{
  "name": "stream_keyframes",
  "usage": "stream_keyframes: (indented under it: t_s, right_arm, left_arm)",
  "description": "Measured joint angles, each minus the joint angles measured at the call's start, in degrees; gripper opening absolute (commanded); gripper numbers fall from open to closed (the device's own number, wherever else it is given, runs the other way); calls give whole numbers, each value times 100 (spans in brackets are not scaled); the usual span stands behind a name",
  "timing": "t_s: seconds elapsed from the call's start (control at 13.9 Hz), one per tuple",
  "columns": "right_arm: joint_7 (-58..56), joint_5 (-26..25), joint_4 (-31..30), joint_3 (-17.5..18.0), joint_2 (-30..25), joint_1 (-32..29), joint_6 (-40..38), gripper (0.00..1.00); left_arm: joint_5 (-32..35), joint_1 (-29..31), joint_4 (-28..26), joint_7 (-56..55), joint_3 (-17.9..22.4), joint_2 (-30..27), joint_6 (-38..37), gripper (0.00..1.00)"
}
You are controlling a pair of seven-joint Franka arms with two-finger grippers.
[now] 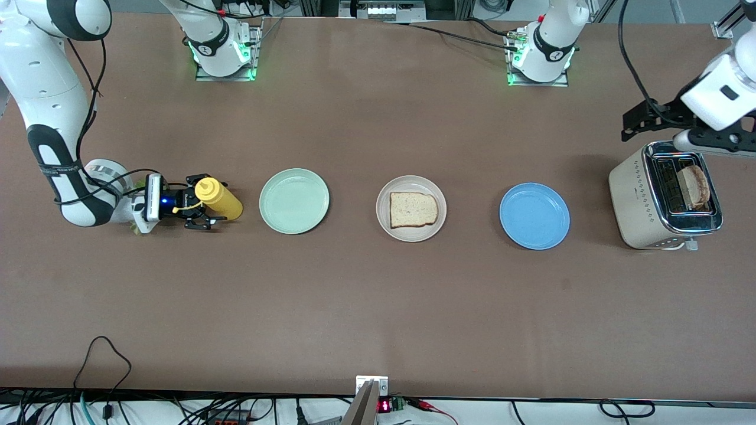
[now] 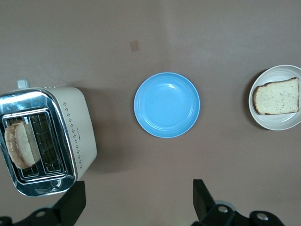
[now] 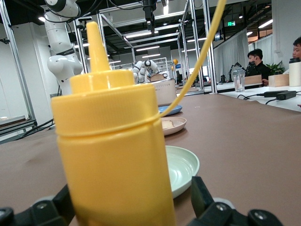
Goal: Make sandwich in beige plate with both arms
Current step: 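Return the left gripper to the toaster while the right gripper grasps the bottle, then carry the yellow bottle with the right gripper over the bread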
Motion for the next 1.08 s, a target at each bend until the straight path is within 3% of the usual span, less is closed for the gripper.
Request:
stream_keyframes:
  t_s: [0.14, 0.22, 0.65, 1.08]
  right_arm:
    - [-55, 23, 3, 0, 0, 43, 1, 42]
    - [-82, 23, 4, -1, 0, 42, 1, 31]
    - [9, 31, 171, -15, -222, 68, 257, 24]
    - [1393, -52, 232, -11, -1425, 932, 1710, 24]
  left_arm:
    - [36, -116, 0, -1, 82, 1, 15, 100]
    - [40, -116, 0, -1, 111, 1, 16, 100]
    - [42, -118, 0, -1, 142, 2, 19, 100]
    - [42, -124, 0, -1, 141, 3, 19, 100]
